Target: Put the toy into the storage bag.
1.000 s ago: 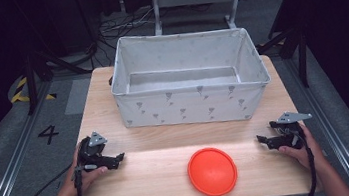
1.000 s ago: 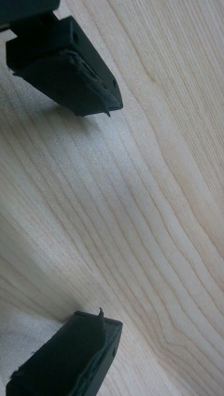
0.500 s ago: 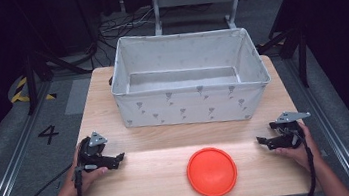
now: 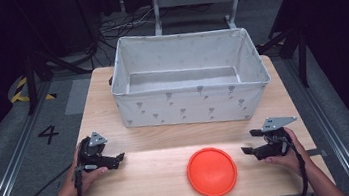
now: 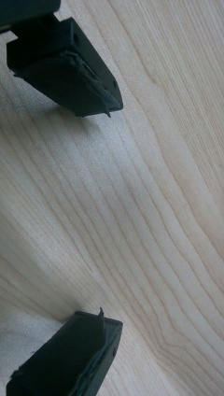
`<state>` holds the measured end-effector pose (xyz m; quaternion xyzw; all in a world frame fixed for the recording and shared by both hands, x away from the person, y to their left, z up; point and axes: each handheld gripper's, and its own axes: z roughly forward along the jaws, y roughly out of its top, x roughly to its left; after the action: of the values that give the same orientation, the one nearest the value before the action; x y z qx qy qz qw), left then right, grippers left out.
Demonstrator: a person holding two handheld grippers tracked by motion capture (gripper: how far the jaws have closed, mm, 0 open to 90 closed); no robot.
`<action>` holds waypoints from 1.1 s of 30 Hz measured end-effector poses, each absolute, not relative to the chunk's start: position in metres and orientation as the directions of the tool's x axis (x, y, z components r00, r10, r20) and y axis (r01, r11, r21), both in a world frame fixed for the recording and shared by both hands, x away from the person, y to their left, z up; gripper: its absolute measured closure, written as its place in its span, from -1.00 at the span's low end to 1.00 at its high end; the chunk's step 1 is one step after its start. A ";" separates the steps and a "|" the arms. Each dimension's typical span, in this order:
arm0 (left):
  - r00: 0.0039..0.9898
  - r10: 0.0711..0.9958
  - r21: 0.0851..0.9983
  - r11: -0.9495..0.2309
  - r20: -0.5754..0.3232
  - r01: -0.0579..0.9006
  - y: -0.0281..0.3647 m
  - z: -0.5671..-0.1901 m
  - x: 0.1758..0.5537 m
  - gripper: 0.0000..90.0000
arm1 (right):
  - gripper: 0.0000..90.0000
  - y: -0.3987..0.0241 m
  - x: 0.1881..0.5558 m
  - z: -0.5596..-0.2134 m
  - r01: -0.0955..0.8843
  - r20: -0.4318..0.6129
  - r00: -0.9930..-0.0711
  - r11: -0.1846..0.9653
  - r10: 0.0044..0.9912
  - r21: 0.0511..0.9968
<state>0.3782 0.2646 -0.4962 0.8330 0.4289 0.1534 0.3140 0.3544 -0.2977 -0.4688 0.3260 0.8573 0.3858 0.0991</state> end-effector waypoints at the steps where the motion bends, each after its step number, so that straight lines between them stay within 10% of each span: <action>1: 0.585 0.811 0.655 -0.435 -0.014 0.618 0.265 -0.496 0.378 -0.99 | -0.49 -0.294 0.353 -0.467 0.476 0.087 -0.777 0.492 0.623 0.729; 33: 0.585 0.811 0.655 -0.435 -0.013 0.618 0.265 -0.496 0.378 -0.99 | -0.69 -0.213 0.331 -0.488 0.403 0.092 -0.882 0.640 0.462 0.654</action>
<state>0.3782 0.2646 -0.4962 0.8330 0.4288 0.1536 0.3139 0.3311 -0.2130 -0.4881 0.2391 0.9046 0.3505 0.0415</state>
